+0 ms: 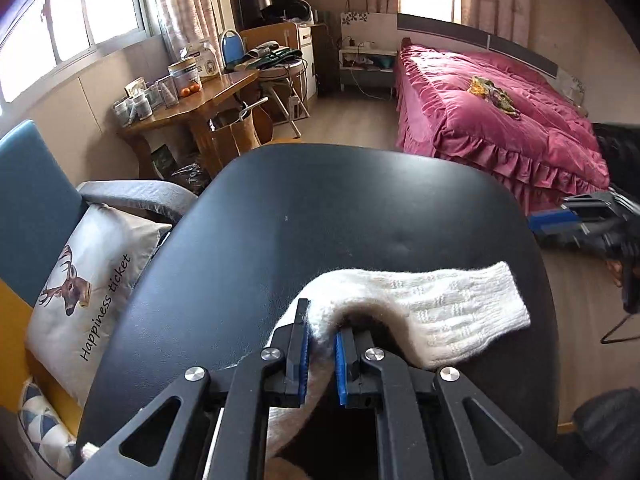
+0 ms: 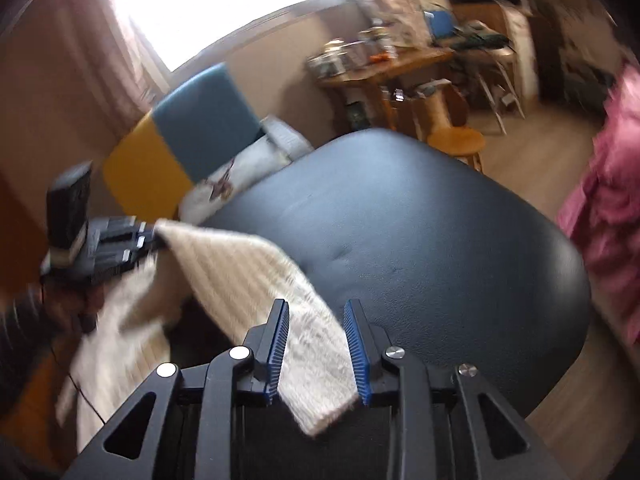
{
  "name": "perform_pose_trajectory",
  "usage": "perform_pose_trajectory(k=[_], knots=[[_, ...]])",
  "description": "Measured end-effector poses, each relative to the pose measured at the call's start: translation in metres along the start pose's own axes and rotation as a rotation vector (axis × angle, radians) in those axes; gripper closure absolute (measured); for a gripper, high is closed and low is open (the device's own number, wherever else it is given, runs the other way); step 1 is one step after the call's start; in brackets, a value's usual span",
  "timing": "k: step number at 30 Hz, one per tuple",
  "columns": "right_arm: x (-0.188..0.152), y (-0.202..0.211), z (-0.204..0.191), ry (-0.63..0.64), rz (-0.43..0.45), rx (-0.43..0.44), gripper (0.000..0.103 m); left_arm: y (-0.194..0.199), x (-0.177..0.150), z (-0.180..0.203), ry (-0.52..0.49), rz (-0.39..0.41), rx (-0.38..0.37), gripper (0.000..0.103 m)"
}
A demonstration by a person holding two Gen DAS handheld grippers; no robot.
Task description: Fold clothes
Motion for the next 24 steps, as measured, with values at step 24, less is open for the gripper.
perform_pose_trajectory(k=[24], knots=[[-0.051,-0.085,-0.052,0.667,-0.308,-0.292,0.093,0.021,-0.032,0.018,0.077,-0.034,-0.007,0.091]])
Point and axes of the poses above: each gripper's, at about its wrist camera, not at the fingertips, and y roughly against the way its jaws point, z to its right, x to its top, the point moved 1 cm from there along -y, roughly the way its jaws point, and after that the axes turned 5 degrees about -z, right-handed, at the moved point
